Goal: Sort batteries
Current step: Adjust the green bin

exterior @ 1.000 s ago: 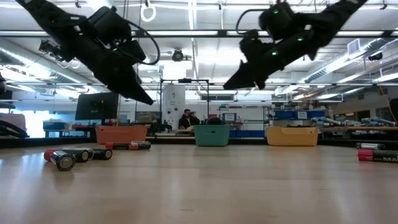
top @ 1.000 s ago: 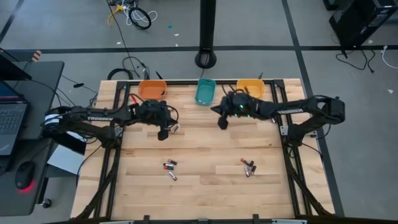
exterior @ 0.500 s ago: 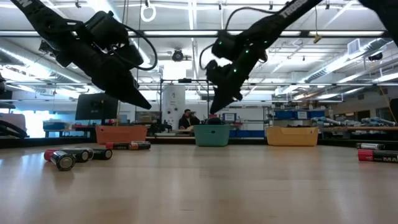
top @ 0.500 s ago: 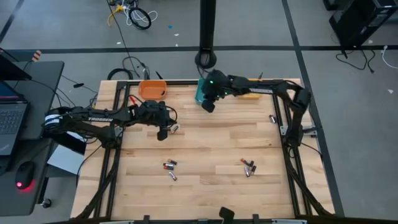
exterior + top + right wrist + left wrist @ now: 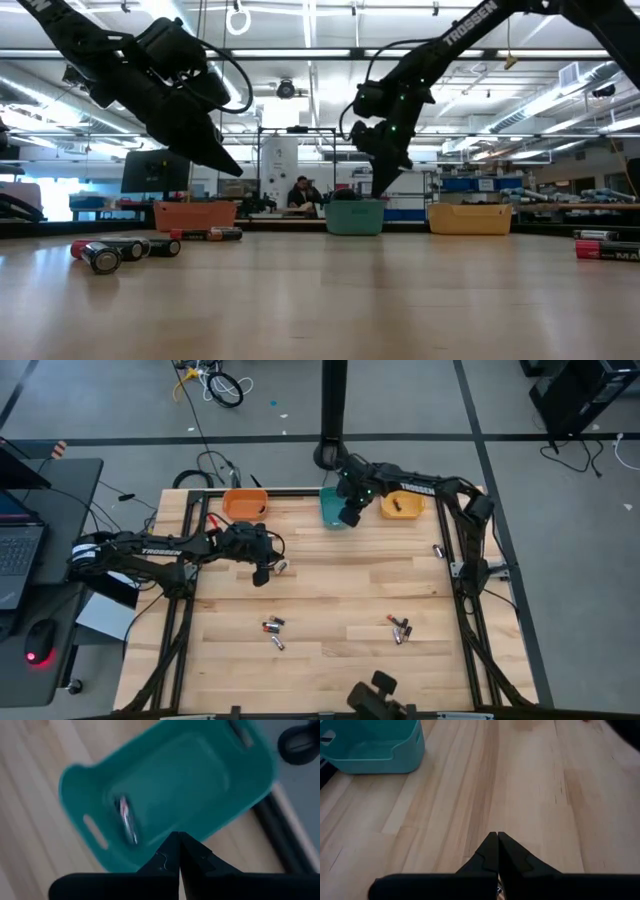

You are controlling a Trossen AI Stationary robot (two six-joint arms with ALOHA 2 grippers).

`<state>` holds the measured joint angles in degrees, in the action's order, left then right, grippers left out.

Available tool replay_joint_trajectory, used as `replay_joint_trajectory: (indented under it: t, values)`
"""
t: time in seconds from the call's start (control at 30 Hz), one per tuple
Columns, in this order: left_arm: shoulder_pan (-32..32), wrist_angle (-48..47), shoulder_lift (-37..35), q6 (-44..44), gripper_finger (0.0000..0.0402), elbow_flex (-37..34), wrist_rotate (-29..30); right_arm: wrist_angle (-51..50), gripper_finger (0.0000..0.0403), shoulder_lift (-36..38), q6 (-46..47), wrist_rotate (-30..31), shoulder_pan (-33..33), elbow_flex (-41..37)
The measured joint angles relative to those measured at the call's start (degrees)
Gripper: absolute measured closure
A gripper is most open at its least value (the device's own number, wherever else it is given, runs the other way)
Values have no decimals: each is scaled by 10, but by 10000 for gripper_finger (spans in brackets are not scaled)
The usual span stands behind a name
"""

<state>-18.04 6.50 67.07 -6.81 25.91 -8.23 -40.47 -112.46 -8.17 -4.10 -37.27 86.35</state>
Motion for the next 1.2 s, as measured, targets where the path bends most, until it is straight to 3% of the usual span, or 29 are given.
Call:
replay_joint_trajectory:
  t: [0.13,0.3,0.77,0.97,1.2]
  values:
    - [0,0,0,0,396,0,0,21,391,6,11,1,-8,0]
    - [0,1,0,0,396,0,0,25,391,1,47,62,-13,0]
    - [1,1,0,0,396,0,0,22,376,17,38,33,-10,-1]
    - [1,2,0,0,396,0,0,-33,369,36,-53,-14,36,-1]
    - [2,5,0,4,396,0,0,-51,395,29,-122,-29,75,-9]
